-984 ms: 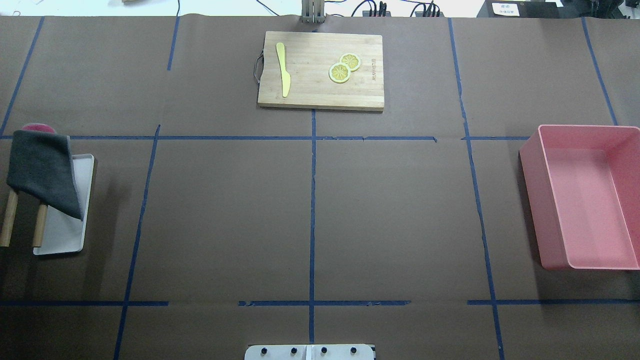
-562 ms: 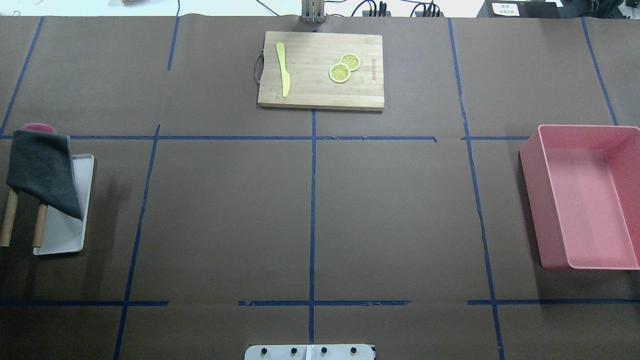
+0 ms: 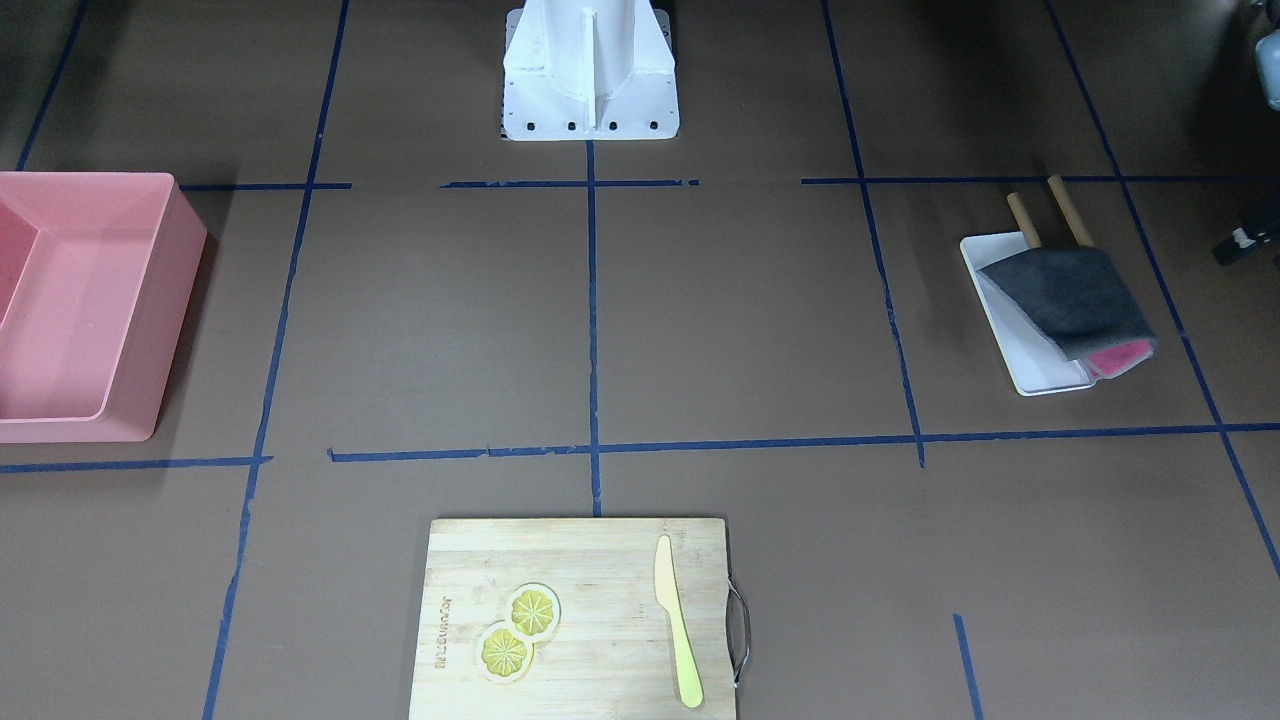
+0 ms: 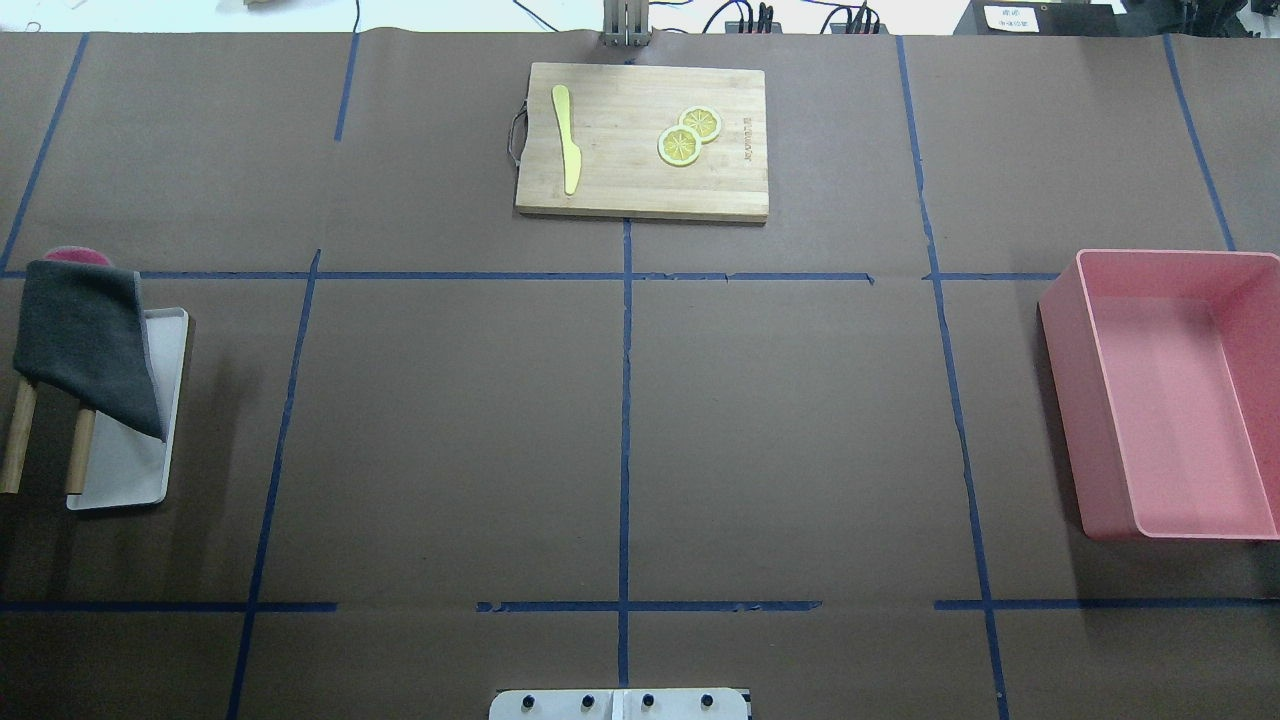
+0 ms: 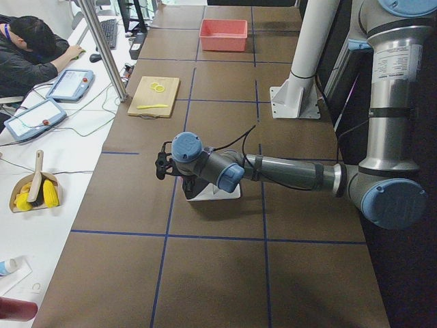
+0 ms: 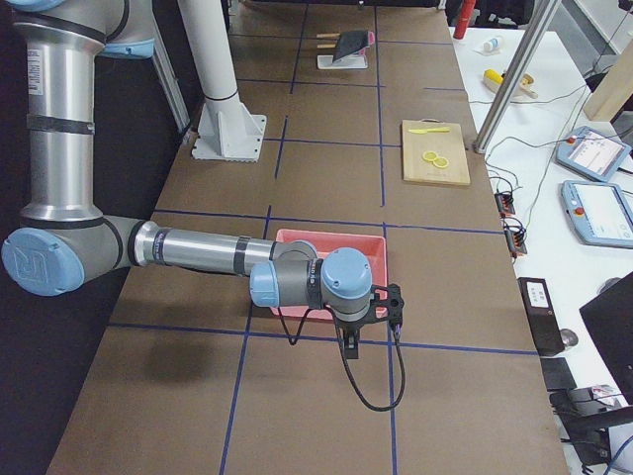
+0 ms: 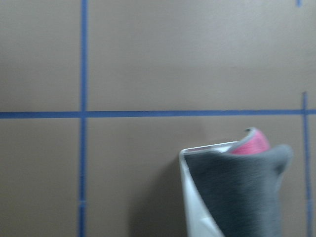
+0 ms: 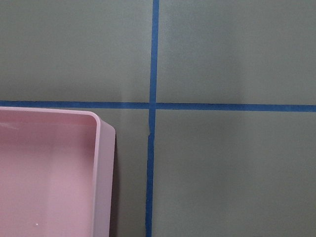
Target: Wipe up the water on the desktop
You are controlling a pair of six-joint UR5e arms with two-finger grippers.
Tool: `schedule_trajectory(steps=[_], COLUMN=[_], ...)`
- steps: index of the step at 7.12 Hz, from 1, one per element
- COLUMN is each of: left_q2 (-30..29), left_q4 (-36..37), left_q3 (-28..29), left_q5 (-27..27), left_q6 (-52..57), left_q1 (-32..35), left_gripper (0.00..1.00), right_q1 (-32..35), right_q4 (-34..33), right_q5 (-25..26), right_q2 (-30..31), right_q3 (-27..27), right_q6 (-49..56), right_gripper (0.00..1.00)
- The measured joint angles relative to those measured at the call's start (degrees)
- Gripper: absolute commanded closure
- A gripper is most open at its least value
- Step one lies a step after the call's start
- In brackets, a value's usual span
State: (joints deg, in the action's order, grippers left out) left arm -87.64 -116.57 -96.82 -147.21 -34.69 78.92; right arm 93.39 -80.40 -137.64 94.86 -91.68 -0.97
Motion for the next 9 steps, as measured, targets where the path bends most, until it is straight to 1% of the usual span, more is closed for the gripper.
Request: schedule_trajectory(steps=[1,2,3,4,5,6,9], left_q2=[0.01,0.00,-0.04,-0.09,-0.13,-0.15,-0.16], left_q4=[-6.07,-11.53,-14.89,-16.29,-16.78,-16.95,-17.10], left_q3=[1.89,4.03,5.48,6.07,6.28,6.34,5.87], left_q5=[1.36,3.14,4.39,4.90,5.06,5.09,4.56], left_q6=[-5.15,-9.41,-12.22,-13.49,-13.97,-14.14,-14.20], left_q1=[-2.45,-4.58,-6.01,-7.07,-7.96,-8.44,-8.65], left_gripper=[0.00,0.03,0.08,0.14,0.25,0.33,0.33], right_q1=[-0.02,-0.04,-0.04,-0.04,-0.05,-0.05,-0.05], right_q4=[-0.01,-0.02,0.00,0.02,0.00,-0.01,-0.04], right_q5=[0.03,0.07,0.09,0.09,0.10,0.12,0.18], right_q2=[0.00,0.03,0.04,0.01,-0.01,-0.02,-0.20], right_q3=[-0.15,-0.19,-0.25,-0.30,-0.33,-0.34,-0.49], right_q6=[0.00,0.02,0.06,0.07,0.08,0.11,0.17], right_gripper=[0.00,0.00,0.00,0.00,0.00,0.00,0.00])
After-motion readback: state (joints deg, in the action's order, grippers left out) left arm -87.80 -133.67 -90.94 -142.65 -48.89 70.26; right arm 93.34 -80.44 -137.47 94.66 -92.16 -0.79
